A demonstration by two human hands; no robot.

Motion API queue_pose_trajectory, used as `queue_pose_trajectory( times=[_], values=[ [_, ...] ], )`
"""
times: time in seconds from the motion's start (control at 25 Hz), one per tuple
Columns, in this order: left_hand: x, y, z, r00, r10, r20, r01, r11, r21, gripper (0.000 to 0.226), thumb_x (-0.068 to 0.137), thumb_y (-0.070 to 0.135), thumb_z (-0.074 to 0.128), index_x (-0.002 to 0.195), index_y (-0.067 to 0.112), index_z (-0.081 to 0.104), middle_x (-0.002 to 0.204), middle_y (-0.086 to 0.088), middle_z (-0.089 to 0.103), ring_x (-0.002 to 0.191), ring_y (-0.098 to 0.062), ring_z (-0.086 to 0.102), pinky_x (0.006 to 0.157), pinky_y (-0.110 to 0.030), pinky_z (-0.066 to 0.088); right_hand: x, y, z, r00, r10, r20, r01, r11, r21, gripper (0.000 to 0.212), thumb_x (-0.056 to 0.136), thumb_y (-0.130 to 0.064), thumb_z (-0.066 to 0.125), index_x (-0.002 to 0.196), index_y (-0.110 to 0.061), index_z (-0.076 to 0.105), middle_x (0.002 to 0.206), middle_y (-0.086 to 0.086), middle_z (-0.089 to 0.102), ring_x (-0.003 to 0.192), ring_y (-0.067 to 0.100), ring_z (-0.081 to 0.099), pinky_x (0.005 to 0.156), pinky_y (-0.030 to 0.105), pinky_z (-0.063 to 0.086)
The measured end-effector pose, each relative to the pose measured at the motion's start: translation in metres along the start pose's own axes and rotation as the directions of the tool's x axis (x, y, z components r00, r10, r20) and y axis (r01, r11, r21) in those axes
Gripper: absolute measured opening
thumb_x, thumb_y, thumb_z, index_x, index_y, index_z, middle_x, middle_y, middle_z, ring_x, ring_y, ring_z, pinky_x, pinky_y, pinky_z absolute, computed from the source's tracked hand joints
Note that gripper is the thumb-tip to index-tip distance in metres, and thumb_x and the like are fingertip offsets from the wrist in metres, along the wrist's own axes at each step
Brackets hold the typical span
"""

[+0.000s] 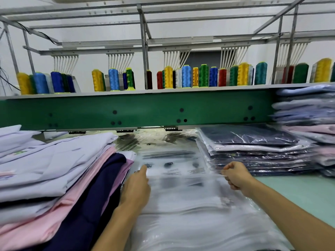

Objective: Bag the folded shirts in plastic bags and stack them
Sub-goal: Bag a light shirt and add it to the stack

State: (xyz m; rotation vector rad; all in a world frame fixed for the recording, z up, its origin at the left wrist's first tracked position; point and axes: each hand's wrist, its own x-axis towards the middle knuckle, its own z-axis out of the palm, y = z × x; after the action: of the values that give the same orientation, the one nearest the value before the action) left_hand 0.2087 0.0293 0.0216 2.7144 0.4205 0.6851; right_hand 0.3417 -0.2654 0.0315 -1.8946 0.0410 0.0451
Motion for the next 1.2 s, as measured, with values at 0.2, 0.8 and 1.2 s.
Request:
queue_pose_trajectory(
  times=[0.2, 0.8, 1.2],
  values=[
    [0.003, 0.000, -0.011, 0.986, -0.153, -0.067, 0.156, 0.986, 0.054, 0.033, 0.093, -0.003, 0.046, 0.124, 0.009, 0.045, 0.115, -0.010, 0.065, 0.102, -0.026, 0.065, 0.073, -0.028, 0.048, 0.001, -0.002, 0.000, 0.999, -0.028, -0.026, 0.027, 0.998, -0.048, 0.006, 0.098, -0.001, 0.056, 0.096, -0.006, 0.054, 0.065, 0.009, 0.047, 0.055, 0.018, 0.033, 0.044, 0.026, 0.028],
    [-0.001, 0.016, -0.021, 0.941, 0.321, 0.110, -0.328, 0.944, 0.049, 0.034, 0.082, 0.045, 0.075, 0.075, 0.024, 0.049, 0.074, 0.010, 0.057, 0.071, -0.014, 0.052, 0.057, -0.030, 0.040, -0.009, -0.008, -0.007, 0.897, -0.317, 0.307, 0.430, 0.788, -0.442, 0.019, 0.089, -0.035, 0.070, 0.077, -0.022, 0.075, 0.063, -0.005, 0.064, 0.054, 0.009, 0.049, 0.049, 0.027, 0.039],
    [-0.007, 0.017, -0.006, 0.955, 0.293, 0.043, -0.292, 0.956, -0.042, 0.016, 0.097, 0.039, 0.057, 0.090, 0.032, 0.044, 0.081, 0.012, 0.058, 0.077, -0.016, 0.056, 0.064, -0.036, 0.048, -0.040, -0.024, 0.029, 0.661, -0.594, 0.459, 0.750, 0.499, -0.434, 0.020, 0.098, -0.031, 0.062, 0.093, -0.038, 0.045, 0.086, -0.020, 0.073, 0.075, 0.004, 0.066, 0.073, 0.037, 0.058]
  ],
)
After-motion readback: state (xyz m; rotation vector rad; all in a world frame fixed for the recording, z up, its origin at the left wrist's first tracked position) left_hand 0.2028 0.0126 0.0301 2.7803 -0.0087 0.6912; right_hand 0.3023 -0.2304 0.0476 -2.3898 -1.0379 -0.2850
